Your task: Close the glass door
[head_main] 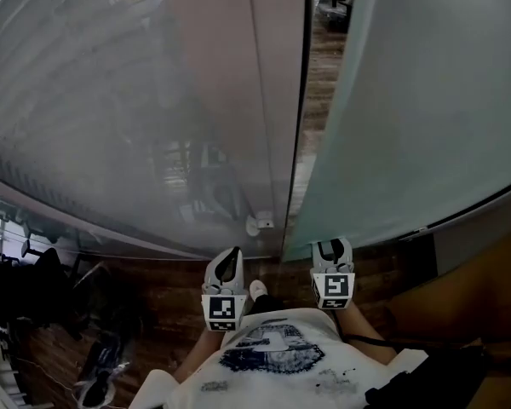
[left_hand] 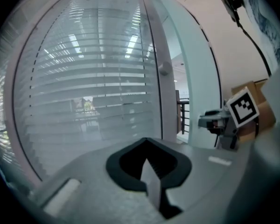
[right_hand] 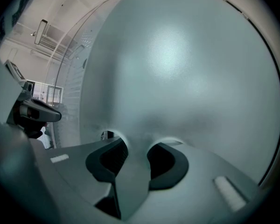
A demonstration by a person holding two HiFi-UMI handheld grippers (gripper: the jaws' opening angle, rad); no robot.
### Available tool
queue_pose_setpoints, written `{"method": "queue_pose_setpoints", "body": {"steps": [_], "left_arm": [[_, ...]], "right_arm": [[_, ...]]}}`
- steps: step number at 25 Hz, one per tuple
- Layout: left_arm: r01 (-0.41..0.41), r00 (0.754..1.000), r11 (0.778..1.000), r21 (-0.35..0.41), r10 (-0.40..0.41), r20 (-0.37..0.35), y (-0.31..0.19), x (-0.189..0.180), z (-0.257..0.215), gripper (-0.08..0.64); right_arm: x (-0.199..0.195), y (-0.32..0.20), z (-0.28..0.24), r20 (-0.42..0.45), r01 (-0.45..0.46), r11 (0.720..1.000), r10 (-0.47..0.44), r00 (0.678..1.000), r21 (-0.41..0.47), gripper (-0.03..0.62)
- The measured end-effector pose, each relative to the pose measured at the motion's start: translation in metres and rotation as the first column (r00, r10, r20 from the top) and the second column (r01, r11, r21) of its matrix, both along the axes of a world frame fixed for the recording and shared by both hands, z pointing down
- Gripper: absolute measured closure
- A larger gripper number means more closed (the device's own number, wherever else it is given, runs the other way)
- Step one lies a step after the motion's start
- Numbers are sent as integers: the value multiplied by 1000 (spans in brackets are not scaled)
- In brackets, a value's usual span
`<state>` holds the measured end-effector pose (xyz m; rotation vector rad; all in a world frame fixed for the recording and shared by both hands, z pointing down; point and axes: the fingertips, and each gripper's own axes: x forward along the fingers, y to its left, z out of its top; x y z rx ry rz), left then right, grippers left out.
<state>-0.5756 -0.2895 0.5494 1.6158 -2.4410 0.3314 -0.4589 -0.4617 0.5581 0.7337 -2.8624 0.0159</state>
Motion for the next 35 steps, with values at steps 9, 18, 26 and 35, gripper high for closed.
{"method": "queue_pose_setpoints", "body": {"steps": [9,18,26,35], "left_arm": [[-92,995,996,2,92,-32,-24,0,8,558],[-126,991,992,6,126,-53,-28,-5,10,558],[-119,990,993,-1,119,-71,-32,-12,13,558],[-114,990,993,-12,113,-83,-30,-12,15,558]], "right_arm": [[-6,-12,-2,18,-23,1000,23,1000,4,463],[-11,-19,-1,13,-49,999,49,999,5,463],[-19,-34,3,5,-62,998,62,998,7,463],[-29,-44,2,5,-76,997,76,997,15,463]]}}
